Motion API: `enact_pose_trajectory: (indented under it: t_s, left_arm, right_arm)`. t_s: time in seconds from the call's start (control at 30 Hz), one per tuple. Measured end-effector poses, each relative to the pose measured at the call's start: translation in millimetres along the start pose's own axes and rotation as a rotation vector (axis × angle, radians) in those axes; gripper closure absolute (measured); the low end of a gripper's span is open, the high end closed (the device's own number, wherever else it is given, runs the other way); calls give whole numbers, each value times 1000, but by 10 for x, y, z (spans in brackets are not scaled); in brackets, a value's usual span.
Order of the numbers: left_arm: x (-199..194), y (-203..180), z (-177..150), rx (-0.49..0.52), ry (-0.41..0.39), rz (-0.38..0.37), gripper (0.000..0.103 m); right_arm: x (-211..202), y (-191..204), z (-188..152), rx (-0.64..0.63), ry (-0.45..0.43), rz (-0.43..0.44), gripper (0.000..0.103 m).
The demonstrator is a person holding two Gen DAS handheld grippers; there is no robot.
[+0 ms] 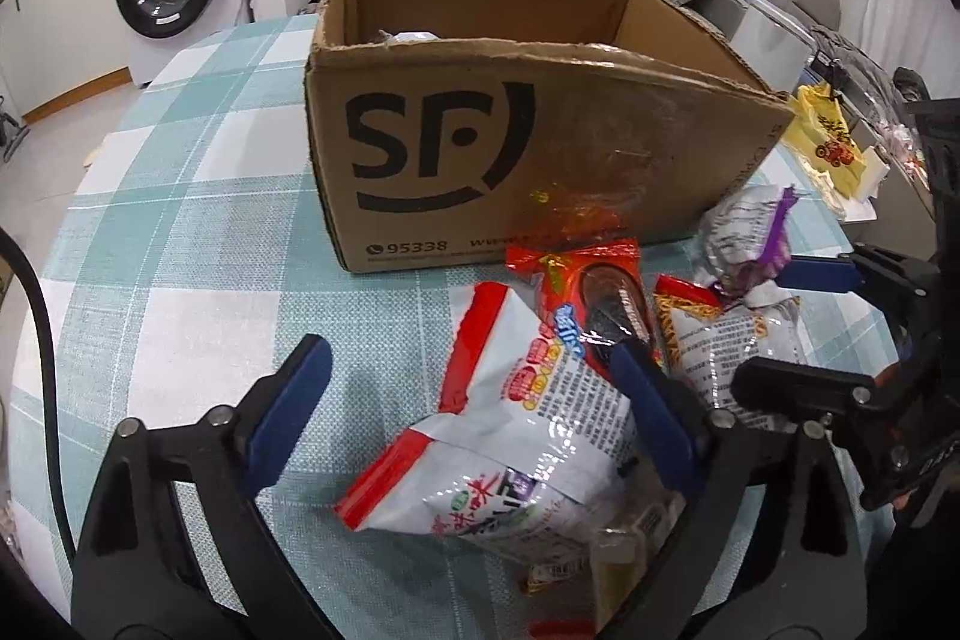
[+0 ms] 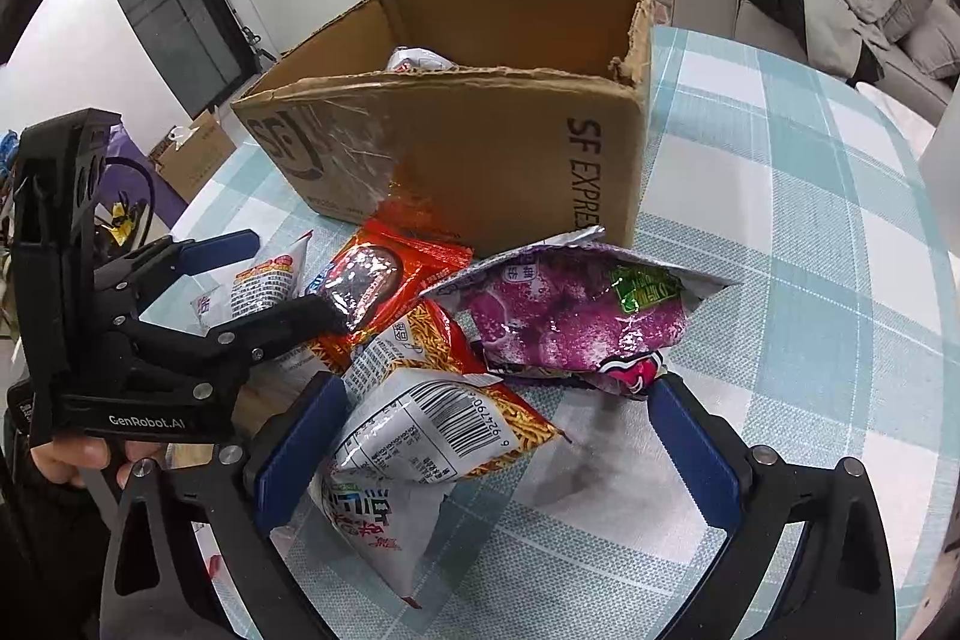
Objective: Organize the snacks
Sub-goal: 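Move both open grippers back toward the remaining snacks, then grasp the purple bag with the right gripper while the left grasps the white snack bag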
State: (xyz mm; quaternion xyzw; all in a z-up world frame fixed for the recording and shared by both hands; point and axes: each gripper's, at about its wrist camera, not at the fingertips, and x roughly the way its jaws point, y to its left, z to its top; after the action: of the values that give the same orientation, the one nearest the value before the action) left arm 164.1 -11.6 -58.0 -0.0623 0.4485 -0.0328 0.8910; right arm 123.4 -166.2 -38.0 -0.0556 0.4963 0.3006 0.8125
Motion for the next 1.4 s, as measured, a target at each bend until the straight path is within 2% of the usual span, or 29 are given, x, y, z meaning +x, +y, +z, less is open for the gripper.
enact_pose_trajectory:
  t_s: [0.17,0.33,0.53,0.8,0.97,1.13,1.2,1.23,1.33,1.4]
  left_arm:
    - [-17,-22,-18,12,0,-43,27]
    - [-35,-14,-40,16,3,-66,31]
    - [-72,89,-86,-22,18,-79,32]
    - [-113,207,-150,-31,34,-101,31]
    - [-115,237,-191,-42,72,-100,26]
    - [-109,233,-270,-33,78,-101,24]
    - [-115,217,-302,-21,76,-98,25]
    - [-119,209,-309,-16,76,-101,30]
    - [-147,190,-334,-7,69,-120,40]
    - [-158,193,-346,-10,63,-140,43]
  right_arm:
    - [-9,4,2,2,-4,28,6]
    - [-28,-32,3,20,-7,39,6]
    - [-56,-81,12,39,-17,53,6]
    - [-149,-373,7,128,-58,43,6]
    - [-69,-456,41,178,-66,41,6]
    - [-10,-457,51,206,-72,100,7]
    - [27,-462,59,216,-79,112,8]
    - [38,-460,62,223,-79,119,10]
    - [78,-459,77,232,-83,114,25]
    - [100,-448,79,223,-87,110,29]
